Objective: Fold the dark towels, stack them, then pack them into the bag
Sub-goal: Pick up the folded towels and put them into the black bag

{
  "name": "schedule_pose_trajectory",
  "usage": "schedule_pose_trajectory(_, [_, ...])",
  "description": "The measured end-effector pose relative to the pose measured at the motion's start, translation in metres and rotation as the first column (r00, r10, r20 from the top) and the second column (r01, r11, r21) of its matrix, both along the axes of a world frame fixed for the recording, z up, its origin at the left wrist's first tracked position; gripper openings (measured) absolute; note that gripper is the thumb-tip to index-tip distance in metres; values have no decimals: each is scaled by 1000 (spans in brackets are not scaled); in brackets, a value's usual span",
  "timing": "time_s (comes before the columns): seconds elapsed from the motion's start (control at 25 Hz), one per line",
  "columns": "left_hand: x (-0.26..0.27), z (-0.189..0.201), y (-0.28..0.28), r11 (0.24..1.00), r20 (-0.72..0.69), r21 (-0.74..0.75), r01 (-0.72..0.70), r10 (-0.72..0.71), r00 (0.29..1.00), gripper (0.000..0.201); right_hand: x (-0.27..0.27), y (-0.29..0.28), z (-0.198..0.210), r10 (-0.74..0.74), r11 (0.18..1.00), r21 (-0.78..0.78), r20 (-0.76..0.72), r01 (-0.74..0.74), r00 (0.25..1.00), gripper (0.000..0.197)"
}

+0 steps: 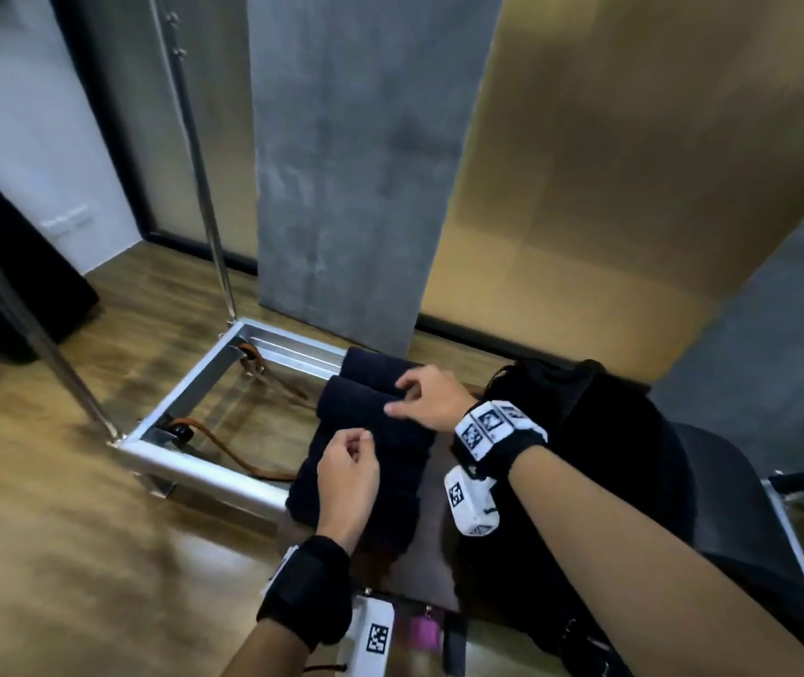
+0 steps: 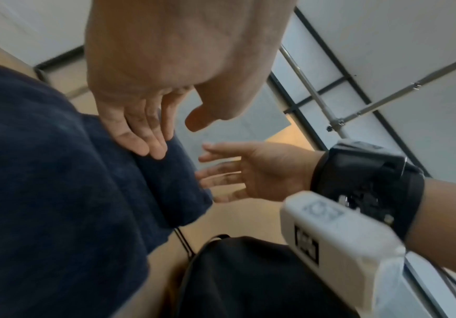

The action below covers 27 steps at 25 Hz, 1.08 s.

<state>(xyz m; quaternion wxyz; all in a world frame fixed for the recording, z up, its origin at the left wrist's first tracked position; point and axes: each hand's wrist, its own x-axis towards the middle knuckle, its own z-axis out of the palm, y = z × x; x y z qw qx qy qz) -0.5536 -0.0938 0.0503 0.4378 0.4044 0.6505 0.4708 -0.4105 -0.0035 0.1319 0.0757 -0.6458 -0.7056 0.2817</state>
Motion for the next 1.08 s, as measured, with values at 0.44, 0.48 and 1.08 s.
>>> schedule_pose_trajectory(0.44, [-12, -6, 3, 978, 573, -182, 97, 25, 819, 26, -35, -16, -26, 115, 961, 168, 486, -222, 866, 46])
schedule_pose_trajectory(0.48, [-10, -2, 6, 981, 631, -170, 98, 32, 775, 32, -33, -19, -18, 114, 962, 176, 427, -207, 897, 45])
schedule_pose_trajectory(1.08, [78, 114, 28, 912, 722, 217, 348, -390, 572, 70, 109, -84, 114, -111, 991, -119, -453, 64, 885, 87])
